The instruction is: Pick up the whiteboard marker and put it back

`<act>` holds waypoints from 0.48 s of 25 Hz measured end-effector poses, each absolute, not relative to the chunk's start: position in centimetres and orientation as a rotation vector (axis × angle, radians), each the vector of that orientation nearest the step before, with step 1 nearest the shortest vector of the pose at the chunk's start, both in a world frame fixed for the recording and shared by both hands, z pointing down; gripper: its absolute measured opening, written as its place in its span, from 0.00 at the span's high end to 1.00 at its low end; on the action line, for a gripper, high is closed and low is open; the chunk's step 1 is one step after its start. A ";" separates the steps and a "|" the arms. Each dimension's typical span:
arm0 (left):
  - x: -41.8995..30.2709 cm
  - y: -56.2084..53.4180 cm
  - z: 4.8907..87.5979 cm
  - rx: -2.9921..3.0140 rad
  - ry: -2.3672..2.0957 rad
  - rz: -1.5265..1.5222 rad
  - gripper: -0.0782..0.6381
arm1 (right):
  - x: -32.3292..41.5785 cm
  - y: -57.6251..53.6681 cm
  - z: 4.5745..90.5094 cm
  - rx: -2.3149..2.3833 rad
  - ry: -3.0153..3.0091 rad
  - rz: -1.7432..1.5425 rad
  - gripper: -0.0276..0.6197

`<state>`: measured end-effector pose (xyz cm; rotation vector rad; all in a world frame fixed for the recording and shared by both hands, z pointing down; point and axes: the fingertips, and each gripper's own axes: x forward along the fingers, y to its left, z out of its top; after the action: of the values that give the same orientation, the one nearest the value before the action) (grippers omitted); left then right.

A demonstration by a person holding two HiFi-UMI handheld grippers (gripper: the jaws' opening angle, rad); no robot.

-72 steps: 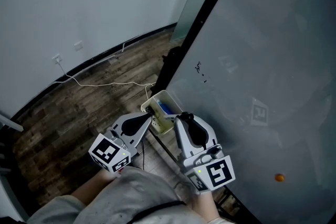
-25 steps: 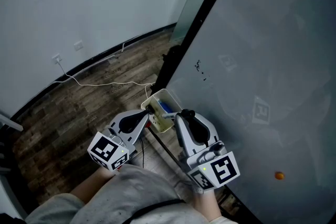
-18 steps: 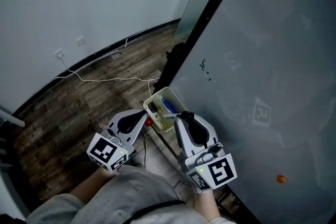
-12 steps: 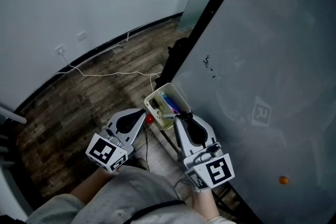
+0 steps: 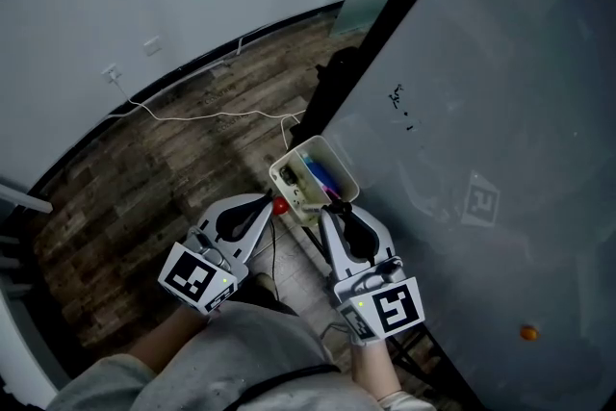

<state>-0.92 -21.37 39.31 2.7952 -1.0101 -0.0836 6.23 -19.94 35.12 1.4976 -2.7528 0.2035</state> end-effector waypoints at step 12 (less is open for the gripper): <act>-0.7 -19.7 40.7 2.772 -0.966 -0.058 0.87 | 5.8 -19.8 38.0 1.501 -2.690 0.231 0.84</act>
<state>-0.69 -19.72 40.67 2.7723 -0.9656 -0.0583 5.78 -19.79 38.02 1.5006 -2.6901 0.2310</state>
